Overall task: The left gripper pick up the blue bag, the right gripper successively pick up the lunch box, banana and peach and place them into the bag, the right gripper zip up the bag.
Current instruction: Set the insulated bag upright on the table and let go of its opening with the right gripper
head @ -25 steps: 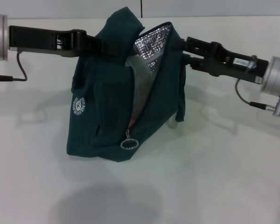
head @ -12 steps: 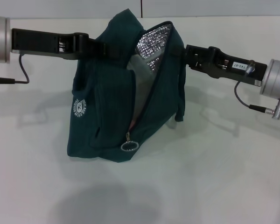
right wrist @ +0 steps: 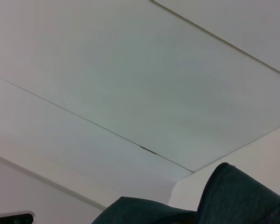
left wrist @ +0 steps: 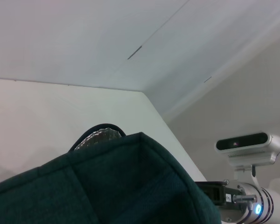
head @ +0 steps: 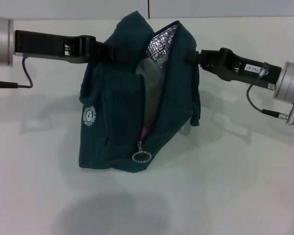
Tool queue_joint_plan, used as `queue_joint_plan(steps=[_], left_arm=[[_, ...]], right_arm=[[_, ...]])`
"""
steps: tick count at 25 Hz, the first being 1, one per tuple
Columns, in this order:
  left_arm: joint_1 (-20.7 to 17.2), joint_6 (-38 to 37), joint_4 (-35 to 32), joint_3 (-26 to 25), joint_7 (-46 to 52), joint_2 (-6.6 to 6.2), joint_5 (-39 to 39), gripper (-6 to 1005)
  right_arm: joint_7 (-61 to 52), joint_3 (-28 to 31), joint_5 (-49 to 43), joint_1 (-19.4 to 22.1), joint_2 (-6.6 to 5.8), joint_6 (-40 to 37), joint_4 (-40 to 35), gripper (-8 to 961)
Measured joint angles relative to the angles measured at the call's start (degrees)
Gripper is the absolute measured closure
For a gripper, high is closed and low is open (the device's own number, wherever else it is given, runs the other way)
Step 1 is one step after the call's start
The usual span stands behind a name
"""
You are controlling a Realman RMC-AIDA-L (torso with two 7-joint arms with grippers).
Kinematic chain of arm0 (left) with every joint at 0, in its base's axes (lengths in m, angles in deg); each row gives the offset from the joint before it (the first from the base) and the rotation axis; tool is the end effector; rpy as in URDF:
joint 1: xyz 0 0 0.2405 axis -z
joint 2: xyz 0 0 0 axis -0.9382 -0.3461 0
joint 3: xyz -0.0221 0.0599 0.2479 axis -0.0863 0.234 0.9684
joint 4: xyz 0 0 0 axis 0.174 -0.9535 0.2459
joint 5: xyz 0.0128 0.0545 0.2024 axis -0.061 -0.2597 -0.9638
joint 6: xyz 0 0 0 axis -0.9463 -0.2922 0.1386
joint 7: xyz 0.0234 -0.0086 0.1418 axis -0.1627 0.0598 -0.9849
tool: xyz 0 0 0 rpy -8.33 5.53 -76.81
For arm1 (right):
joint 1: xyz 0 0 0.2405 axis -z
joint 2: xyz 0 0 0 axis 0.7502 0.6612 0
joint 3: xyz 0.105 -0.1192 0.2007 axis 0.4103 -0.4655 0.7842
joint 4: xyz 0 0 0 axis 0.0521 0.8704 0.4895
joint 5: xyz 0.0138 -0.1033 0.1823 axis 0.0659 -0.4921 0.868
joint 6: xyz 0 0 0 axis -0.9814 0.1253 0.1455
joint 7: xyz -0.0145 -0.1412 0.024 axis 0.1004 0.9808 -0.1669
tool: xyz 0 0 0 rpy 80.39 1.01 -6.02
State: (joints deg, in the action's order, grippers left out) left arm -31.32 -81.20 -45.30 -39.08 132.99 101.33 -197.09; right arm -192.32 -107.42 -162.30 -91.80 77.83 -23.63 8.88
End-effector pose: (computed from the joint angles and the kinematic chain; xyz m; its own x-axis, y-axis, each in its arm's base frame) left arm -0.1862 0.3648 0.0607 0.4586 0.8020 0.3827 0.8006 -0.5598 0.2139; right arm 0.2046 0.3823 -0.0403 0.1086 -0.7813 -0.6147 -0.8177 -0.4218 0.3916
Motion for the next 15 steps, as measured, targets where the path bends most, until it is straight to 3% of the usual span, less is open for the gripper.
queue_joint_plan(steps=[3, 8, 15], left_arm=[[-0.01, 0.0, 0.0, 0.0, -0.11, 0.03, 0.03, 962], [-0.09, -0.37, 0.0, -0.01, -0.15, 0.11, 0.08, 962], [-0.3, -1.52, 0.0, -0.03, -0.15, 0.26, 1.43, 962]], right_arm=[[0.42, -0.09, 0.34, 0.08, 0.0, -0.1, 0.1, 885], [2.37, 0.11, 1.67, 1.07, 0.0, -2.18, -0.09, 932], [5.31, 0.19, 6.1, 5.07, -0.54, -9.72, -2.23, 934]])
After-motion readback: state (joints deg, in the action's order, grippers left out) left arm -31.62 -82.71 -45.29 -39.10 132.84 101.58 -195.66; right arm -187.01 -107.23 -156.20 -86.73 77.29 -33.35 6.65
